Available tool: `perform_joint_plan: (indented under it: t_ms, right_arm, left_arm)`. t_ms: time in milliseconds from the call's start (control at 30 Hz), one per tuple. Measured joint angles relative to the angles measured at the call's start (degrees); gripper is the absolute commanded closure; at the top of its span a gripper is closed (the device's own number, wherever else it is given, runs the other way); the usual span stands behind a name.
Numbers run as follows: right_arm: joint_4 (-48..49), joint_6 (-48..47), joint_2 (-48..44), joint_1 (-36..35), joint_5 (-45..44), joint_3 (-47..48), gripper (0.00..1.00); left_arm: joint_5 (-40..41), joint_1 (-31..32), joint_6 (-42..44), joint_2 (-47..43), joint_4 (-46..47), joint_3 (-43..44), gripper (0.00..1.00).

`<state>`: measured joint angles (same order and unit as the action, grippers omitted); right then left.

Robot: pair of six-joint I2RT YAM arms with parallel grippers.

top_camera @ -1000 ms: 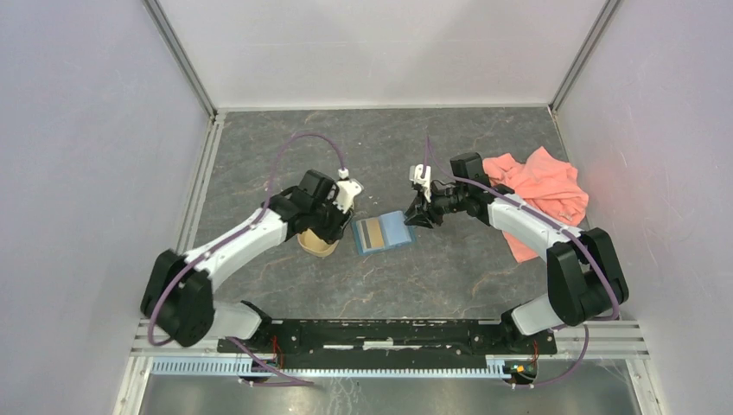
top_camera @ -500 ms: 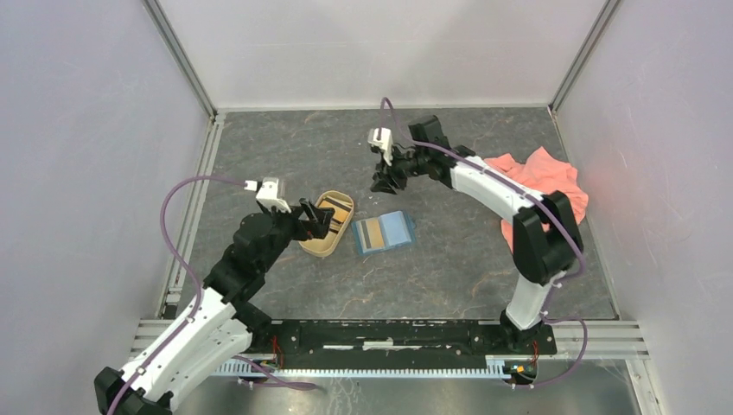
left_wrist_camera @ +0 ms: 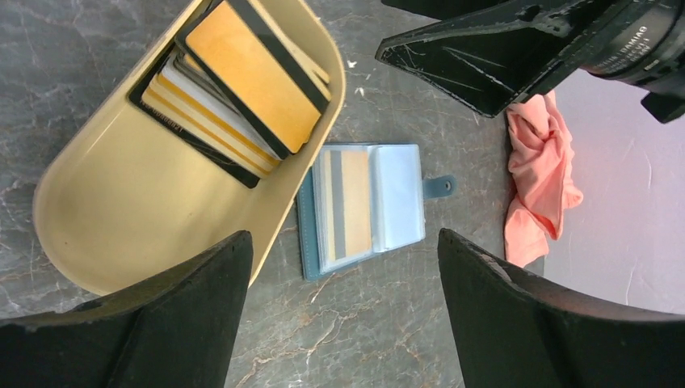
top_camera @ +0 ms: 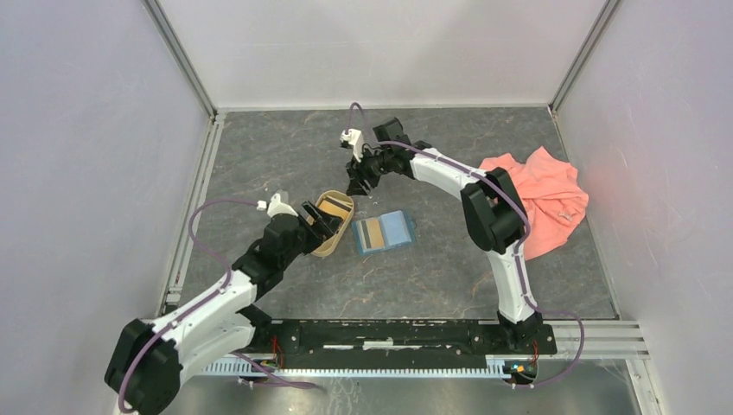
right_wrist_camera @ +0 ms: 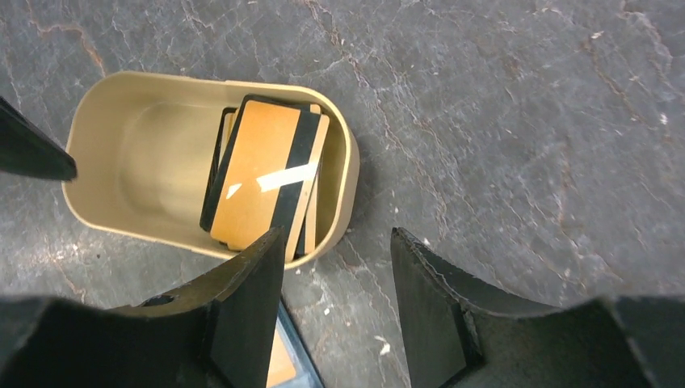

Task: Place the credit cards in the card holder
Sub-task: Move the storage box to the center of the board.

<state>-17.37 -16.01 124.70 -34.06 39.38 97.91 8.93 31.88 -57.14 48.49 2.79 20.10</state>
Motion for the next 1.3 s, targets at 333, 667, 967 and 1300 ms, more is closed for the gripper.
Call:
perform_joint_plan:
  t_ms: [333,667,967,1300]
  right_arm:
    - [0.57,4.48,7.37,-1.20,-0.42,8.15,0.45]
    - [0.57,4.57,7.61,-1.81,-0.90,4.70,0.67]
    - [6.03,5.29,4.24,-2.32,-3.39,-2.23,0.92]
    - [20.90,16.48,-10.08,-3.39,-14.95,-26.18,1.00]
  left_arm:
    - [-1.25,-3.34,-7.23,15.43,-4.79,9.03,0.14]
    - [-1.62,-8.17,-13.14,22.93,-8.00,11.30,0.18]
    - [-2.29,-9.38,-14.32,26.71,-6.64,11.37,0.23]
    - [-4.46,-9.46,-14.78,33.27,-1.05,13.86,0.24]
